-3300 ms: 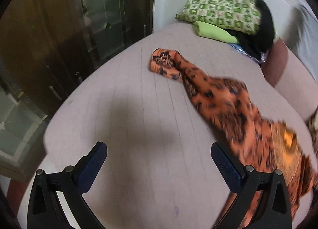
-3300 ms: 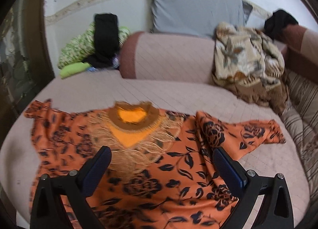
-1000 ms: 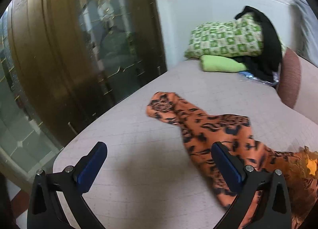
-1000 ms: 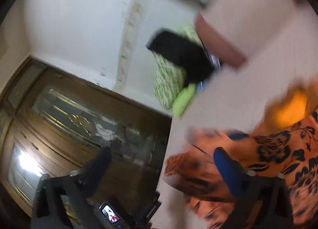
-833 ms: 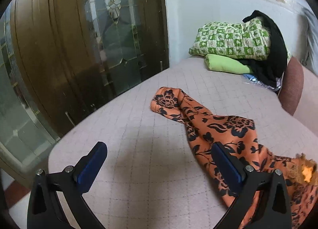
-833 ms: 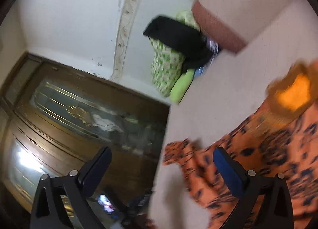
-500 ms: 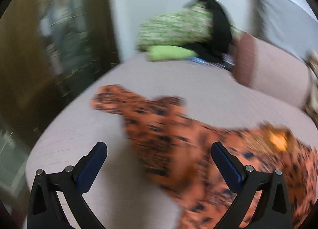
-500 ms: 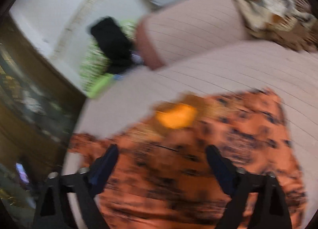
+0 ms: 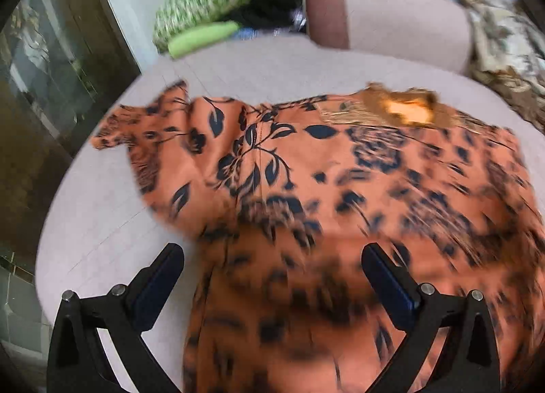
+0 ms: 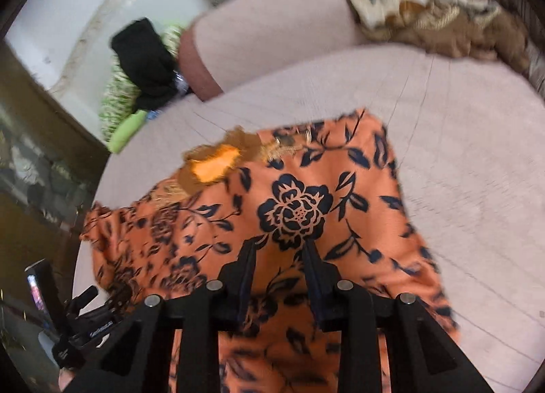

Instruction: Fold small clothes

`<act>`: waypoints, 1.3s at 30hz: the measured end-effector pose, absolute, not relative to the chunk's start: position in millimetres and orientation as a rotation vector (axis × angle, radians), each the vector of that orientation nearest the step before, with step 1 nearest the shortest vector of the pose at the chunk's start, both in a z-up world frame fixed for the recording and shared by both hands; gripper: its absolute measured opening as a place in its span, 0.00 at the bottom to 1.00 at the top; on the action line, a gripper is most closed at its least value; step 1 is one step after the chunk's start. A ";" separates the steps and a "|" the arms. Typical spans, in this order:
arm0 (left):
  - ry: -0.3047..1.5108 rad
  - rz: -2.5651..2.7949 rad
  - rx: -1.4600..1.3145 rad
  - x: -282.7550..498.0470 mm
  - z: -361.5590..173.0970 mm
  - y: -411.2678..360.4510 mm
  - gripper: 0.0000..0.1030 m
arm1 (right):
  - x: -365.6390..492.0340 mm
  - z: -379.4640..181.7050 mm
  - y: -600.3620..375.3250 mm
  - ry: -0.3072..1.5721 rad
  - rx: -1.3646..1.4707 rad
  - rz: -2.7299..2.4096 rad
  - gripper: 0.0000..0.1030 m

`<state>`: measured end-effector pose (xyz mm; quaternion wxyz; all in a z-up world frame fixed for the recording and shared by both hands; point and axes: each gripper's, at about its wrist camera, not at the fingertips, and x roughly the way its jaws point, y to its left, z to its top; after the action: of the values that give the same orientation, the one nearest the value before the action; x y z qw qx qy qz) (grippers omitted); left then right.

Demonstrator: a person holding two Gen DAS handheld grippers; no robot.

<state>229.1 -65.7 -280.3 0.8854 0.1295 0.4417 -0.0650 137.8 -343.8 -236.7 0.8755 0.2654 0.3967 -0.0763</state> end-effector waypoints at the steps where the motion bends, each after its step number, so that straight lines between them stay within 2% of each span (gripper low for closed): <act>1: 0.898 -0.150 0.275 210.0 -273.7 -65.2 1.00 | 128.2 -229.5 -340.8 0.805 0.551 -0.147 0.32; 2: 0.877 -0.172 0.285 191.7 -264.8 -63.9 1.00 | 117.6 -220.2 -335.3 0.783 0.544 -0.137 0.34; 4: 0.823 -0.209 0.317 153.8 -243.1 -59.8 1.00 | 98.6 -194.1 -320.7 0.748 0.526 -0.136 0.55; 5: 0.798 -0.214 0.326 138.7 -232.2 -57.1 1.00 | 86.4 -181.4 -313.2 0.720 0.523 -0.130 0.72; 12: 0.602 -0.216 0.306 58.1 -119.1 -15.9 1.00 | 30.9 -92.6 -249.8 0.562 0.461 -0.035 0.72; 20: 0.490 -0.162 0.285 5.8 -67.8 24.8 1.00 | -11.6 -36.1 -194.5 0.426 0.423 0.085 0.72; 29: 0.586 -0.159 0.294 37.8 -98.4 5.8 1.00 | -13.1 -46.2 -221.6 0.400 0.447 0.040 0.72; 35: 0.764 -0.141 0.231 100.1 -156.9 6.0 1.00 | 12.6 -96.2 -269.1 0.482 0.499 -0.046 0.72; 39: 0.901 -0.073 0.139 158.3 -199.1 39.3 1.00 | 39.2 -139.4 -300.8 0.550 0.559 -0.078 0.72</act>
<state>158.3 39.3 -199.1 0.8974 0.0670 0.4348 -0.0350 39.2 -300.8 -139.4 0.9233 0.2725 0.2679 -0.0382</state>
